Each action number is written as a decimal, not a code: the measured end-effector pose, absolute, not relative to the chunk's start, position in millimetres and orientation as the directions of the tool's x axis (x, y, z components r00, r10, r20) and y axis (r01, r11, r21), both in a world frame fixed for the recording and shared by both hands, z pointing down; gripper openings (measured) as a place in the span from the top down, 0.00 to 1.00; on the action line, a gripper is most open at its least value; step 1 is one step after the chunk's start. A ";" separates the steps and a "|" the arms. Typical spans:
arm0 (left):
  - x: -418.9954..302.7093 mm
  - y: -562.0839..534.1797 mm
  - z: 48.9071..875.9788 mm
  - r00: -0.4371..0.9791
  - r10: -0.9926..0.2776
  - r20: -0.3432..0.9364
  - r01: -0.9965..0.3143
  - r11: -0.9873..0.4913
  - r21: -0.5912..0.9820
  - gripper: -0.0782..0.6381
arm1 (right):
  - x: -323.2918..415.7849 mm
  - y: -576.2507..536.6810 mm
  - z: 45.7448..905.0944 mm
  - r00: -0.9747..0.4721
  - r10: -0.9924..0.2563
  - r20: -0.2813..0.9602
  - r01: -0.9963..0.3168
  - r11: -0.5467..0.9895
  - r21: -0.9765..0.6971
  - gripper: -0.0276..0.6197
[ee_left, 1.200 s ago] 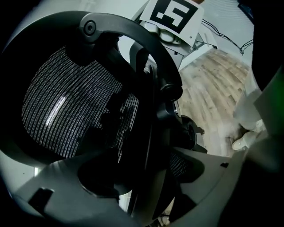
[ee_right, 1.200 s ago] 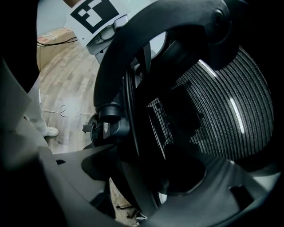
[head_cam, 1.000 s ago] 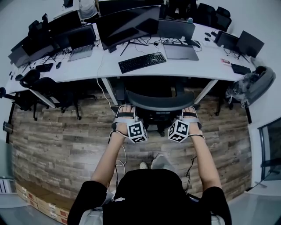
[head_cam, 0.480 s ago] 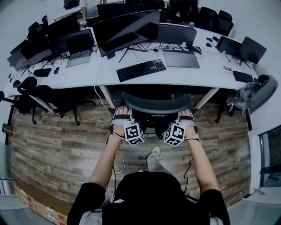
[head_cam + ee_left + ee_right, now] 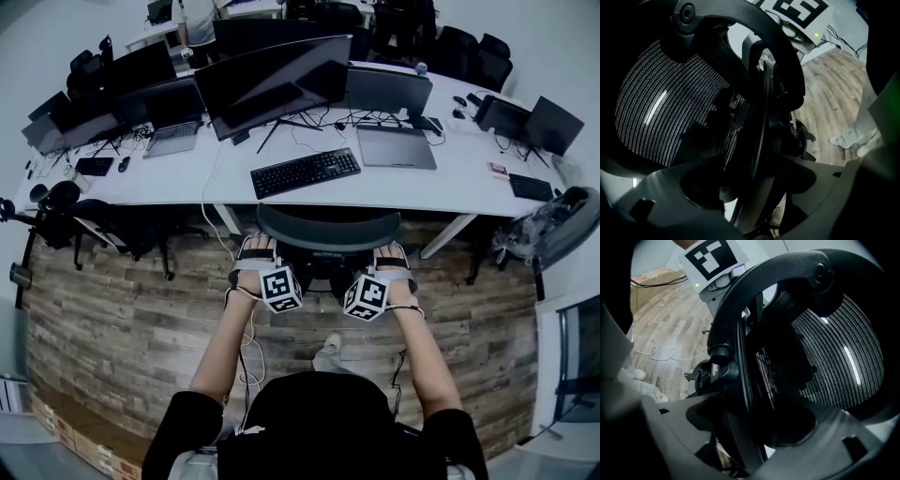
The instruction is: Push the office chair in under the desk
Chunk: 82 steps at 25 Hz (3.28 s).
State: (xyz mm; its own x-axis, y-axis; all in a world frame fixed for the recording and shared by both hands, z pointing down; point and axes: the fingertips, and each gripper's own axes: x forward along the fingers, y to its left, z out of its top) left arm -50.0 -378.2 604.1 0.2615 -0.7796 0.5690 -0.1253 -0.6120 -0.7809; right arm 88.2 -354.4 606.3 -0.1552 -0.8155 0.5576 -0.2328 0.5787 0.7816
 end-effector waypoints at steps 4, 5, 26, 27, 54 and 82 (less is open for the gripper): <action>-46.5 -406.6 606.9 0.251 -0.777 0.578 -0.141 -0.620 -0.772 0.38 | 91.1 -383.5 606.3 -0.156 -0.815 0.558 -0.222 0.580 0.784 0.47; -46.1 -413.7 606.9 0.247 -0.779 0.576 -0.143 -0.617 -0.774 0.38 | 91.3 -390.5 606.3 -0.156 -0.814 0.559 -0.220 0.581 0.784 0.47; -11.8 -508.5 606.0 0.241 -0.808 0.537 -0.210 -0.584 -0.784 0.38 | 126.3 -494.4 608.7 -0.196 -0.808 0.556 -0.175 0.587 0.791 0.47; -10.2 -511.8 606.7 0.240 -0.809 0.536 -0.212 -0.583 -0.784 0.38 | 127.8 -497.9 608.9 -0.197 -0.808 0.556 -0.174 0.587 0.791 0.47; -5.1 -549.8 606.2 0.290 -0.802 0.522 -0.205 -0.585 -0.785 0.38 | 130.6 -539.5 611.5 -0.157 -0.834 0.529 -0.204 0.552 0.809 0.47; -17.9 -563.4 607.6 0.345 -0.784 0.516 -0.183 -0.596 -0.782 0.38 | 116.9 -549.7 613.8 -0.078 -0.855 0.513 -0.236 0.516 0.823 0.47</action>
